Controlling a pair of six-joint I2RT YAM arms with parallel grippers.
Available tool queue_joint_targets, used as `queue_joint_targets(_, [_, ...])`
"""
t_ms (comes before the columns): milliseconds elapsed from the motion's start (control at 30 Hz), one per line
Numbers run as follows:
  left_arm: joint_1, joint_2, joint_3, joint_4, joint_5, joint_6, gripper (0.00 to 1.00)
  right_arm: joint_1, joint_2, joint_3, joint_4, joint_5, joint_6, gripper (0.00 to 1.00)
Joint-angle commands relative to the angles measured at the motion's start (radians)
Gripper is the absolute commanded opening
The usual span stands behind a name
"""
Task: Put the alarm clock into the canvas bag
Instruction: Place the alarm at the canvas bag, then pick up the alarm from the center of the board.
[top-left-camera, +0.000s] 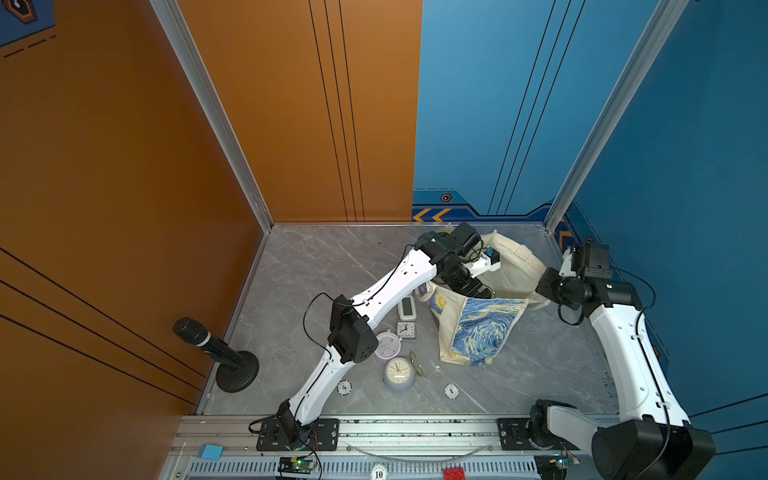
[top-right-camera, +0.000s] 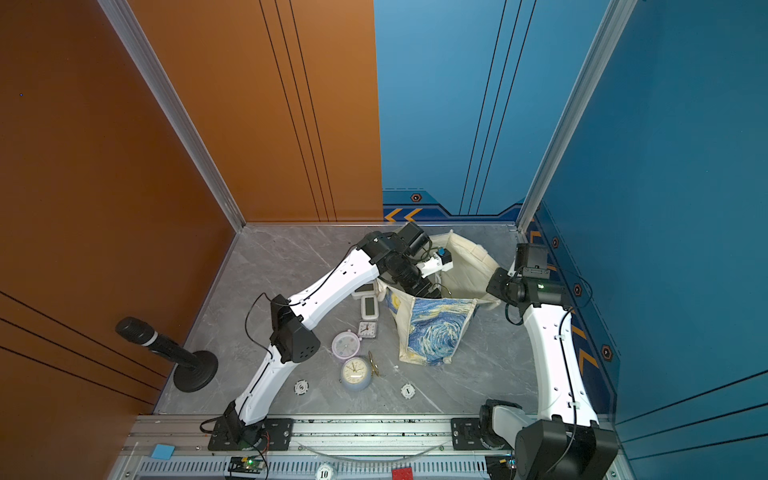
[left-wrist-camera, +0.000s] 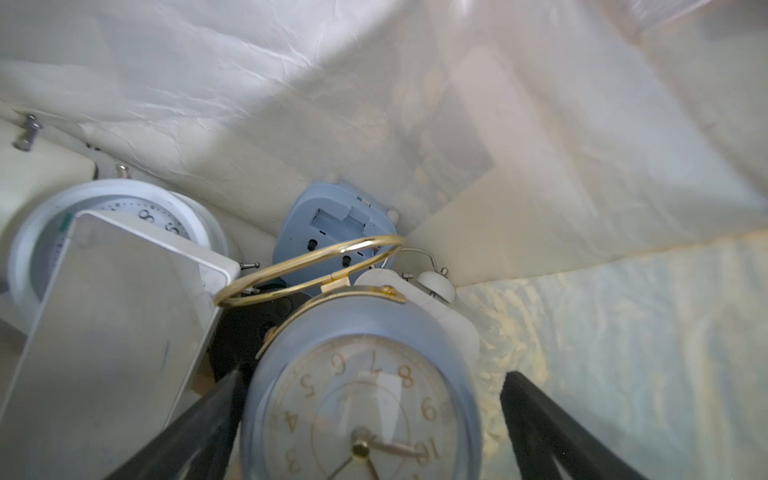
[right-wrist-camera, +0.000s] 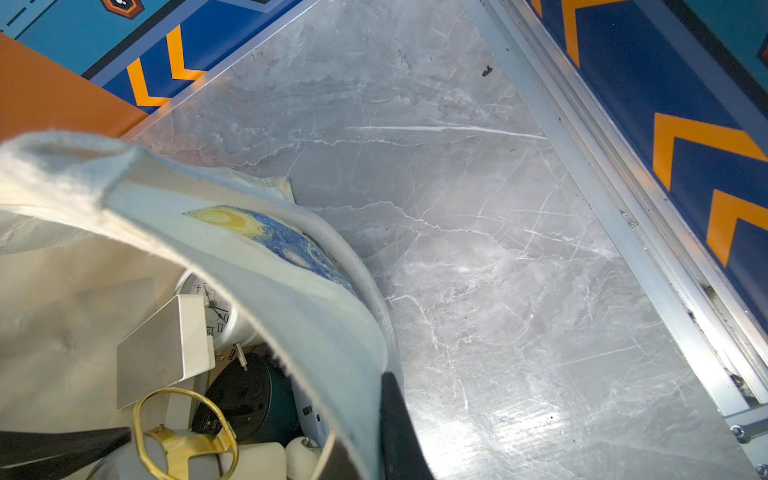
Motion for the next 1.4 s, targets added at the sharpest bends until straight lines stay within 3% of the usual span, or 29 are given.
queue_joint_targets(0, [0.014,-0.025,0.071,-0.028,-0.008,-0.054,0.98,-0.008,-0.022,-0.015,0.027,-0.007,0.006,0.09])
queue_joint_targets(167, [0.036,-0.065,0.105,-0.017,-0.044,-0.109,1.0,-0.007,-0.021,-0.017,0.03,-0.014,0.003,0.09])
queue_joint_targets(500, [0.065,-0.17,0.095,0.009,-0.09,-0.168,0.91,-0.006,-0.021,-0.022,0.03,-0.01,-0.003,0.09])
queue_joint_targets(833, [0.132,-0.315,-0.006,0.022,-0.254,-0.198,0.87,-0.006,-0.024,-0.023,0.03,-0.007,-0.006,0.09])
queue_joint_targets(1100, [0.228,-0.495,-0.255,0.115,-0.348,-0.242,0.83,-0.006,-0.022,-0.023,0.032,-0.007,-0.005,0.09])
queue_joint_targets(1367, [0.37,-0.704,-0.626,0.295,-0.38,-0.347,0.81,-0.006,-0.021,-0.024,0.031,-0.008,-0.006,0.09])
